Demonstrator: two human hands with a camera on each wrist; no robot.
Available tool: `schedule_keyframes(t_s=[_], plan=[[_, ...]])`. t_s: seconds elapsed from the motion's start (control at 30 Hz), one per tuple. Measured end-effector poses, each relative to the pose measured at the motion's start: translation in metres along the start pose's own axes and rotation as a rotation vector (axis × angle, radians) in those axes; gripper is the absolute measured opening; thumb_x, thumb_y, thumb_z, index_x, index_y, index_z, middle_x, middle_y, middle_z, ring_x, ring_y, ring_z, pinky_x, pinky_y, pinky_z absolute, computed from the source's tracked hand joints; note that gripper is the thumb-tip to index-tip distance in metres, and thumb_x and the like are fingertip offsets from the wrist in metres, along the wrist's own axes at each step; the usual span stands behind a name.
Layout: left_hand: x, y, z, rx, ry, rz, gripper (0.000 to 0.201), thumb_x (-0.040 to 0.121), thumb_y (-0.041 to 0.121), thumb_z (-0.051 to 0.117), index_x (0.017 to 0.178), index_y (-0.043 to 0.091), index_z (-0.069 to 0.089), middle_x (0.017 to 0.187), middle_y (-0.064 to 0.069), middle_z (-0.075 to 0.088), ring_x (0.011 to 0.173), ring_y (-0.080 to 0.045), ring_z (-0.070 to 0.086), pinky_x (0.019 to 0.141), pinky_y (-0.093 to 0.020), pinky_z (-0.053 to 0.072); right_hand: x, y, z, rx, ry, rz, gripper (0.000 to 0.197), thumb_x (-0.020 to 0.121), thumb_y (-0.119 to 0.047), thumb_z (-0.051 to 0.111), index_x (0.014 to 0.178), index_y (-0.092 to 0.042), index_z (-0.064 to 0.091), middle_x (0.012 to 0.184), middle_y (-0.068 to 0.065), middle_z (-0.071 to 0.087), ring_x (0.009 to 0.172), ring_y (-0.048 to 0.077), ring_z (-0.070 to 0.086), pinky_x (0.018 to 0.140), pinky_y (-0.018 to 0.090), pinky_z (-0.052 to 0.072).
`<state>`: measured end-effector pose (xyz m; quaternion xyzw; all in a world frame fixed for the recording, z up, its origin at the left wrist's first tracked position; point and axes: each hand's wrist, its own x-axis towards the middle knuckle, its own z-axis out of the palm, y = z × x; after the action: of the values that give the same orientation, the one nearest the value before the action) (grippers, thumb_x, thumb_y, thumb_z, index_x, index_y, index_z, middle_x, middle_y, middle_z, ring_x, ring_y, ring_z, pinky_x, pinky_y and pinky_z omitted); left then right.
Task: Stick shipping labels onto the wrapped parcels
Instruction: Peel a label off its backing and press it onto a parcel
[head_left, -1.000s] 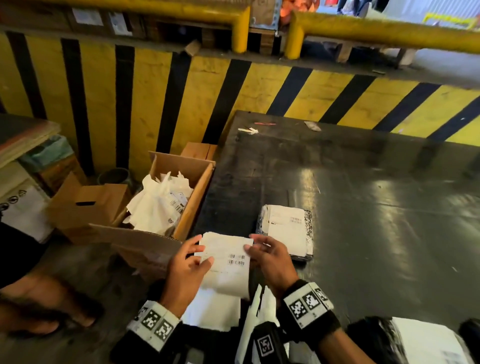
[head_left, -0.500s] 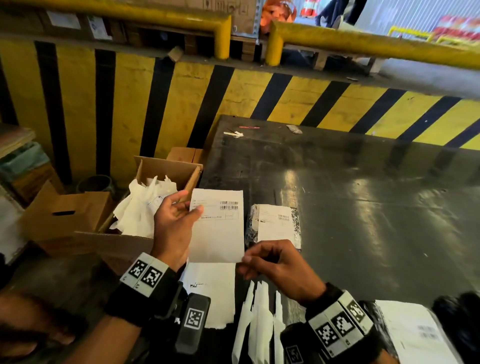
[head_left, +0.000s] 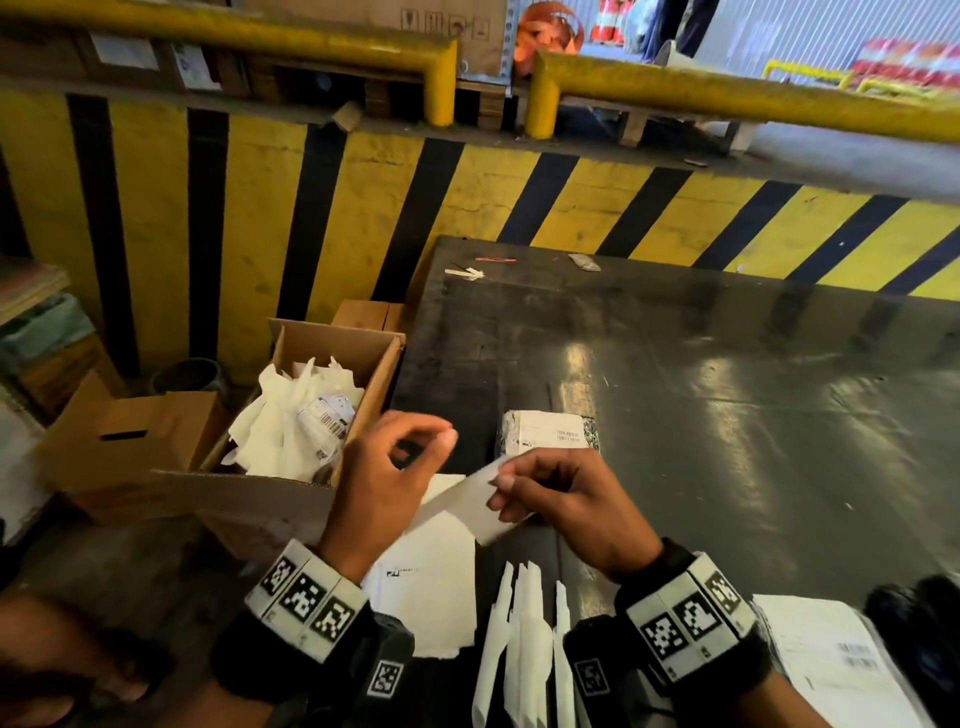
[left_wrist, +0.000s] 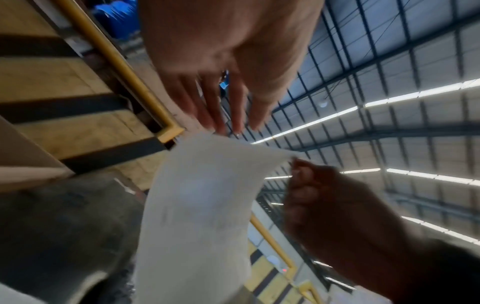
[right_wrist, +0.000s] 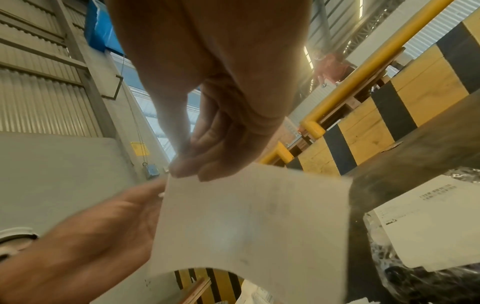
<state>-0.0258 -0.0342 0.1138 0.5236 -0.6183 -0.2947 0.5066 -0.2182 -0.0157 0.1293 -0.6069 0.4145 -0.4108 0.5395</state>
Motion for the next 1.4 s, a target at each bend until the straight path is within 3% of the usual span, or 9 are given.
schedule_keyframes(t_s=[0.1,0.17,0.4,0.57,0.8,0.97,1.1,1.3,1.4], plan=[[-0.014,0.018,0.003,-0.077,-0.215,0.046,0.018,0.082,0.035,0.068,0.088,0.019,0.073,0.081,0.007,0.072,0.08,-0.008,0.066,0.07,-0.019,0.052,0.008,-0.006,0.001,-0.049,-0.003,-0.037,0.012,0.088,-0.005,0.058,0.09,-0.003,0.069,0.076,0.009,0.071,0.064,0.016,0.065,0.065,0.025,0.055],[-0.015,0.018,0.005,-0.079,-0.23,0.058,0.013,0.085,0.03,0.066,0.086,0.02,0.074,0.076,0.009,0.072,0.076,-0.008,0.067,0.069,-0.018,0.053,0.014,-0.005,0.003,-0.084,-0.013,-0.045,0.013,0.089,-0.005,0.057,0.092,0.0,0.069,0.077,0.011,0.071,0.066,0.017,0.066,0.066,0.025,0.055],[0.001,-0.011,0.003,-0.14,-0.028,-0.193,0.019,0.09,0.019,0.059,0.072,0.015,0.065,0.061,0.004,0.064,0.059,-0.004,0.059,0.06,-0.023,0.049,0.014,0.009,-0.007,-0.065,0.071,0.035,0.011,0.077,-0.01,0.053,0.072,-0.011,0.062,0.06,0.001,0.064,0.055,0.015,0.059,0.059,0.025,0.052],[0.02,-0.044,-0.004,-0.106,0.096,-0.326,0.02,0.092,0.021,0.054,0.075,0.016,0.062,0.077,-0.01,0.067,0.076,-0.025,0.063,0.075,-0.042,0.053,-0.003,0.015,-0.048,-0.039,0.22,0.078,0.012,0.072,-0.012,0.051,0.063,-0.01,0.059,0.051,0.002,0.054,0.049,0.015,0.05,0.056,0.029,0.047],[0.039,-0.093,-0.018,0.024,0.117,-0.433,0.025,0.092,0.022,0.053,0.073,0.009,0.061,0.078,-0.021,0.063,0.073,-0.034,0.057,0.071,-0.044,0.05,-0.027,0.002,-0.1,0.169,0.521,-0.029,0.045,0.084,0.007,0.034,0.051,-0.015,0.055,0.044,0.002,0.043,0.044,0.015,0.043,0.048,0.025,0.043],[0.038,-0.103,-0.016,0.037,0.167,-0.485,0.023,0.091,0.024,0.055,0.071,0.017,0.061,0.079,-0.015,0.065,0.079,-0.034,0.06,0.077,-0.048,0.054,-0.034,-0.008,-0.115,0.292,0.629,-0.13,0.024,0.075,-0.007,0.041,0.054,-0.014,0.051,0.043,-0.001,0.04,0.044,0.013,0.037,0.045,0.021,0.035],[0.028,-0.078,-0.002,-0.047,0.133,-0.376,0.017,0.092,0.022,0.055,0.077,0.019,0.061,0.081,-0.011,0.065,0.077,-0.026,0.059,0.071,-0.035,0.049,-0.034,0.003,-0.098,0.071,0.494,0.002,0.03,0.08,0.001,0.044,0.056,-0.014,0.051,0.044,-0.003,0.042,0.041,0.009,0.032,0.041,0.016,0.023],[0.001,-0.036,0.018,-0.118,0.029,-0.163,0.02,0.093,0.018,0.055,0.074,0.023,0.06,0.07,0.0,0.063,0.064,-0.003,0.057,0.061,-0.014,0.047,-0.034,0.063,-0.048,-0.53,-0.151,0.388,0.031,0.09,-0.006,0.052,0.063,-0.021,0.056,0.052,-0.011,0.053,0.045,-0.004,0.047,0.05,0.01,0.038],[-0.008,-0.032,0.02,-0.127,-0.005,-0.14,0.018,0.092,0.017,0.056,0.075,0.02,0.061,0.068,-0.004,0.062,0.061,-0.001,0.055,0.06,-0.018,0.047,-0.037,0.087,-0.03,-0.594,-0.26,0.512,0.022,0.09,-0.01,0.054,0.069,-0.014,0.061,0.065,-0.002,0.059,0.054,0.0,0.052,0.055,0.011,0.043]])
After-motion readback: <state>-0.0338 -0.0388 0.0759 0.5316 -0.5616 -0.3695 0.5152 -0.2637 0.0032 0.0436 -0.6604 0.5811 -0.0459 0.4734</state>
